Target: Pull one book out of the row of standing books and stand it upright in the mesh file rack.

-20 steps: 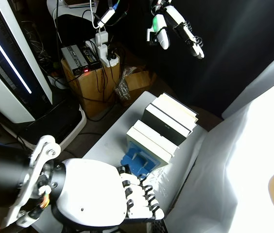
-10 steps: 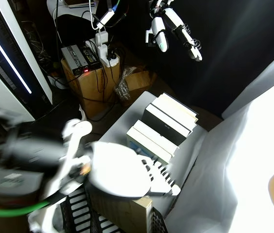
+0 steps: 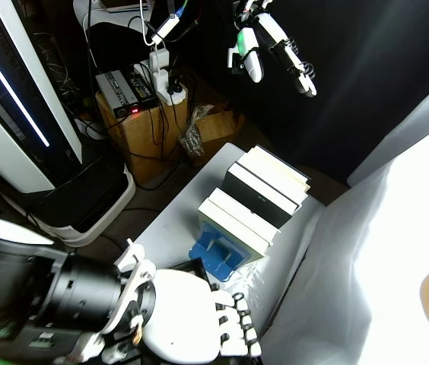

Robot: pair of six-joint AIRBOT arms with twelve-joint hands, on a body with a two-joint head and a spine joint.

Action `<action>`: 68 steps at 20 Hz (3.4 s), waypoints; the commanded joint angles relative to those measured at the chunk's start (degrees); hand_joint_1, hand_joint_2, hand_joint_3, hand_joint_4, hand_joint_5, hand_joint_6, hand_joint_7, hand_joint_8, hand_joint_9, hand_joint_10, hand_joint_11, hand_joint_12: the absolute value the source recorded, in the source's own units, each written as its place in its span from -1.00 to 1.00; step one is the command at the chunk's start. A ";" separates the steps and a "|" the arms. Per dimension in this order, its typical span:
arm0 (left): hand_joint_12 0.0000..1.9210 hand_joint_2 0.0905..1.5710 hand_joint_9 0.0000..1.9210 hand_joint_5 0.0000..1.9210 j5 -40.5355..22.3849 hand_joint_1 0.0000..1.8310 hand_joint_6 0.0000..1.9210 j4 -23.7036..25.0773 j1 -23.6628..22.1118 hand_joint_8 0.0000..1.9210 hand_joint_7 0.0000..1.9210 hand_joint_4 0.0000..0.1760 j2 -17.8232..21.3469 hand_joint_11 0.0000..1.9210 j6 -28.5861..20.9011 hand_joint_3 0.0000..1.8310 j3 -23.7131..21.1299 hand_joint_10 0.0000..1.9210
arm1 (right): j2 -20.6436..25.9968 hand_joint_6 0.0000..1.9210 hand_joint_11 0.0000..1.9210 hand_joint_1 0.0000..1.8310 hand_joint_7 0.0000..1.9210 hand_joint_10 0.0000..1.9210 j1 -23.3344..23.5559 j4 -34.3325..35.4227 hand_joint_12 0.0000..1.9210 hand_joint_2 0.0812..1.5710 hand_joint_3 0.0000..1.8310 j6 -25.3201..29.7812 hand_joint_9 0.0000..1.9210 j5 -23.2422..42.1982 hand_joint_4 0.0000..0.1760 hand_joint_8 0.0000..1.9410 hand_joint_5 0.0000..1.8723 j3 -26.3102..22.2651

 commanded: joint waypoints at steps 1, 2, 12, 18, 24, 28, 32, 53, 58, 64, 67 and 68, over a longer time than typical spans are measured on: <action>-1.00 0.85 -1.00 -0.90 -7.23 -0.28 -1.00 -1.62 -0.01 -1.00 -1.00 -1.00 0.11 -1.00 -0.27 -1.00 0.29 -1.00 | 0.72 -1.00 -0.96 -0.08 -1.00 -1.00 -0.01 0.92 -0.98 0.33 -1.00 -0.09 -1.00 -5.21 -1.00 -1.00 -1.00 0.76; -1.00 0.85 -1.00 -0.90 -7.26 -0.31 -1.00 -1.62 -0.01 -1.00 -1.00 -1.00 0.11 -1.00 -0.27 -1.00 0.27 -1.00 | 0.31 -1.00 -0.99 -0.08 -1.00 -0.99 -0.44 2.60 -0.75 0.32 -0.99 -0.09 -0.99 -5.48 -1.00 -1.00 -1.00 1.38; -1.00 0.86 -1.00 -0.89 -7.44 -0.36 -1.00 -1.62 -0.11 -1.00 -1.00 -1.00 0.03 -1.00 -0.27 -1.00 0.15 -1.00 | -2.23 -1.00 -1.00 -0.15 -1.00 -0.97 -4.09 11.75 0.19 0.35 -1.00 -0.09 -0.81 -5.74 0.27 -1.00 -1.00 5.79; -1.00 0.87 -1.00 -0.91 -7.51 -0.40 -1.00 -1.61 -0.15 -1.00 -1.00 -1.00 -0.08 -1.00 -0.27 -1.00 0.17 -1.00 | -2.42 -1.00 -1.00 -0.18 -1.00 -0.98 -4.80 12.93 -0.01 0.37 -1.00 -0.09 -0.86 -5.69 -0.51 -1.00 -1.00 6.05; -1.00 0.87 -1.00 -0.91 -7.64 -0.39 -1.00 -1.64 -0.15 -1.00 -1.00 -1.00 -0.08 -1.00 -0.27 -1.00 0.12 -1.00 | -2.42 -0.98 -1.00 -0.14 -0.70 -0.91 -6.18 21.79 0.47 0.41 -1.00 -5.47 -0.60 -4.66 -1.00 -0.98 -0.89 6.71; -1.00 0.88 -1.00 -0.91 -7.79 -0.40 -1.00 -1.83 -0.09 -1.00 -1.00 -1.00 -0.08 -1.00 -0.27 -1.00 0.02 -1.00 | -1.62 -0.97 -0.67 -0.13 -0.25 -0.35 -7.03 36.30 0.72 0.47 -1.00 -15.62 -0.36 -1.00 -1.00 -0.96 -0.45 6.69; -1.00 0.88 -1.00 -0.92 -7.83 -0.41 -1.00 -2.02 0.14 -1.00 -1.00 -1.00 -0.07 -1.00 -0.27 -1.00 -0.06 -1.00 | -0.30 -0.97 -0.66 -0.12 -0.16 0.12 -8.59 59.31 0.84 0.44 -1.00 -29.74 -0.47 3.61 -1.00 -0.92 -0.36 6.53; -1.00 0.88 -1.00 -0.91 -7.97 -0.41 -1.00 -2.49 0.68 -1.00 -1.00 -1.00 -0.11 -1.00 -0.27 -1.00 -0.11 -1.00 | 6.64 -0.99 -1.00 -0.02 -0.85 -0.85 -4.60 54.07 -0.43 0.33 -1.00 -49.65 -0.94 2.69 -0.16 -1.00 -0.88 -10.15; -1.00 0.88 -1.00 -0.91 -8.04 -0.41 -1.00 -2.74 0.85 -1.00 -1.00 -1.00 -0.11 -1.00 -0.27 -1.00 -0.11 -1.00 | 6.56 -0.99 -1.00 -0.02 -0.85 -0.86 -4.61 42.86 -0.44 0.33 -1.00 -46.66 -0.94 1.59 -0.16 -1.00 -0.88 -12.00; -1.00 0.88 -1.00 -0.91 -8.01 -0.39 -1.00 -2.78 0.92 -1.00 -1.00 -1.00 -0.35 -1.00 -0.27 -1.00 -0.04 -1.00 | 1.35 -1.00 -1.00 0.02 -0.94 -0.93 -4.63 -5.69 -0.64 0.30 -1.00 -17.60 -0.99 -1.08 -0.49 -1.00 -0.94 -11.40; -1.00 0.88 -1.00 -0.91 -7.97 -0.39 -1.00 -2.77 0.94 -1.00 -1.00 -1.00 -0.50 -1.00 -0.27 -1.00 0.15 -1.00 | -1.15 -1.00 -1.00 0.02 -0.99 -0.98 -5.96 -11.78 -0.80 0.28 -1.00 -14.87 -1.00 -0.67 -0.69 -1.00 -0.99 -8.99; -1.00 0.88 -1.00 -0.92 -7.98 -0.41 -1.00 -2.77 0.98 -1.00 -1.00 -1.00 -0.55 -1.00 -0.27 -1.00 0.19 -1.00 | -2.01 -1.00 -1.00 0.08 -0.95 -0.98 -6.35 -12.53 -0.56 0.22 -1.00 -14.84 -0.91 -0.68 -0.92 -1.00 -0.92 -8.13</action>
